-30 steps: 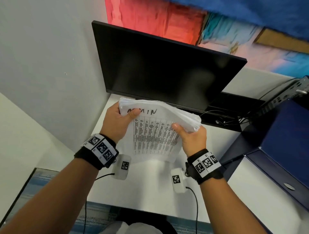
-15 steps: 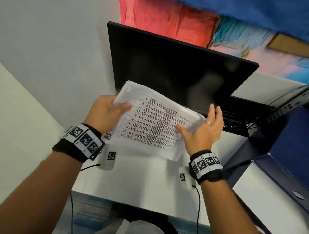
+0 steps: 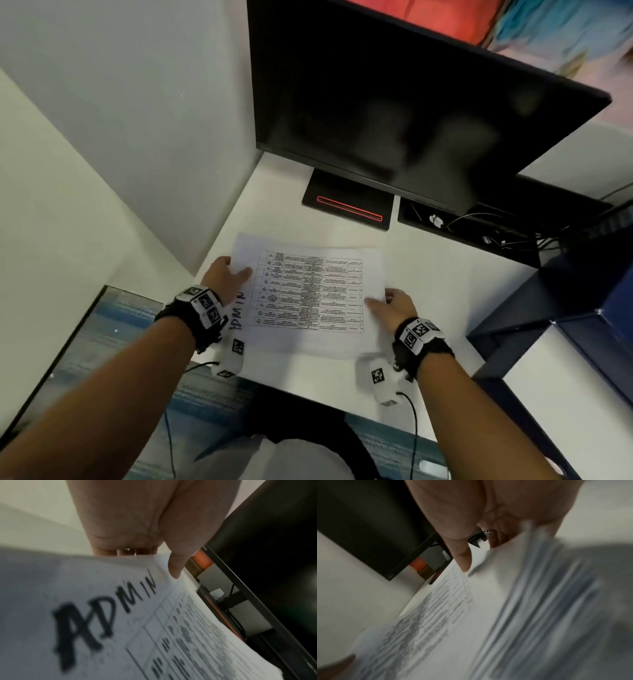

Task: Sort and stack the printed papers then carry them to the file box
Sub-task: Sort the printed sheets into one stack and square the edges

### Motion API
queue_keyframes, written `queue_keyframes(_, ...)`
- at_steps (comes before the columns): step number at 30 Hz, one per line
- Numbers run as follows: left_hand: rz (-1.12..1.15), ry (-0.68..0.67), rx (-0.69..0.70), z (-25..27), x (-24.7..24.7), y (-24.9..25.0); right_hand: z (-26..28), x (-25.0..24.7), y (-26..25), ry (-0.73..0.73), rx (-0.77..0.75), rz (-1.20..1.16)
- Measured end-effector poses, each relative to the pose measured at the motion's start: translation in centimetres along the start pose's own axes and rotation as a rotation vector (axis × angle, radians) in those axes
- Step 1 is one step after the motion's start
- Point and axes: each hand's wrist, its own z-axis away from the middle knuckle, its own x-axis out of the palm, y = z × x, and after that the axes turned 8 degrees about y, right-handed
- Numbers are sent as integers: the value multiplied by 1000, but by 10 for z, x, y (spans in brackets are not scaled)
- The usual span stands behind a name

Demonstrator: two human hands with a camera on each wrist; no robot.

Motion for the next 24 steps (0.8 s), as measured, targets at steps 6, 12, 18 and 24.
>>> queue_keyframes(6,258,123,104,25,-14,34,11,-10,-34,156,-158,-145)
queue_keyframes(12,382,395,592,46,-52,51,52,-34,-48,318,-422,-496)
queue_keyframes(18,471,236,585,45,-40,32,68,-27,-36,289,-352,-595)
queue_keyframes(24,620,432,621,48,-43,61,78,-33,-55,387,-491,-760)
